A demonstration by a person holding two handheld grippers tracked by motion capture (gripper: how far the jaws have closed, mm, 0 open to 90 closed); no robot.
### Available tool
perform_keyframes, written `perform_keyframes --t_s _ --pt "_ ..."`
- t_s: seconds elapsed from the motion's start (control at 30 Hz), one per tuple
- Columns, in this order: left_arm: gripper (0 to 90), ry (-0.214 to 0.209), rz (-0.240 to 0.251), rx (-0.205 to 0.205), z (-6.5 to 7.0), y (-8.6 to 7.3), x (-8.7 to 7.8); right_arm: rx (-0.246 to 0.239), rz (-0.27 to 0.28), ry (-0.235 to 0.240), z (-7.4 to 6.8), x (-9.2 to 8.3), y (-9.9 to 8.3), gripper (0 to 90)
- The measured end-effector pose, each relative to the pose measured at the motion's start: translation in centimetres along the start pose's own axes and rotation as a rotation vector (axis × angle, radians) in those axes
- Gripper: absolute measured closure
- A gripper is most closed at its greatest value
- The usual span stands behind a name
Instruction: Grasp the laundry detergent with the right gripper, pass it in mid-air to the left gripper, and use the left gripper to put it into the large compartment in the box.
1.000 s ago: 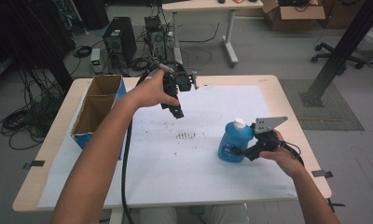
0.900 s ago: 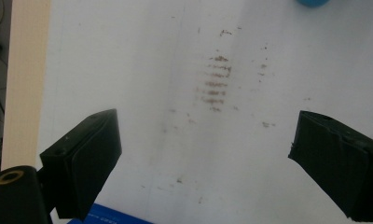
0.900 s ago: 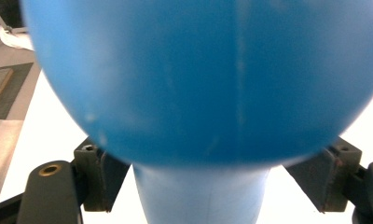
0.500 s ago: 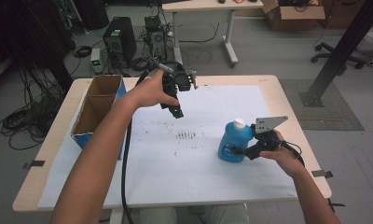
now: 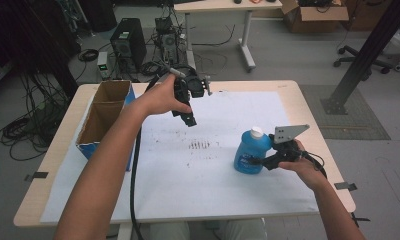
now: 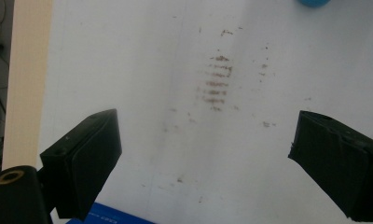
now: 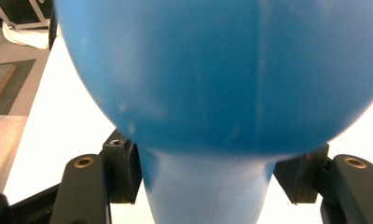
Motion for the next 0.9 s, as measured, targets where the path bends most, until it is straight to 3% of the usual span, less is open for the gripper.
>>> perform_keyframes --t_s 0.2,0.5,0.6,0.9 --pt "8.6 0.001 0.000 0.000 0.0 0.0 0.0 -0.007 0.008 0.009 -0.2 -0.1 0.0 42.0" --pt "8.7 0.003 0.007 0.004 0.1 0.0 -0.2 -0.014 0.008 0.012 -0.3 -0.1 0.1 43.3" --pt "8.9 0.007 0.005 0.008 0.2 -0.1 -0.3 -0.017 0.000 -0.009 -0.1 -0.2 0.3 43.5" --pt "8.9 0.004 0.030 0.040 1.2 0.0 -1.2 -0.012 0.049 -0.002 -0.3 -1.8 2.6 43.6"
Point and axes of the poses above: each handheld gripper's, and its own axes: x roughly forward along the jaws, y roughly out of its top, z roughly to its right, the point moved 9 cm from there along x, roughly forward along the jaws, and after that the axes turned 3 degrees about -x, right-handed, at the moved point
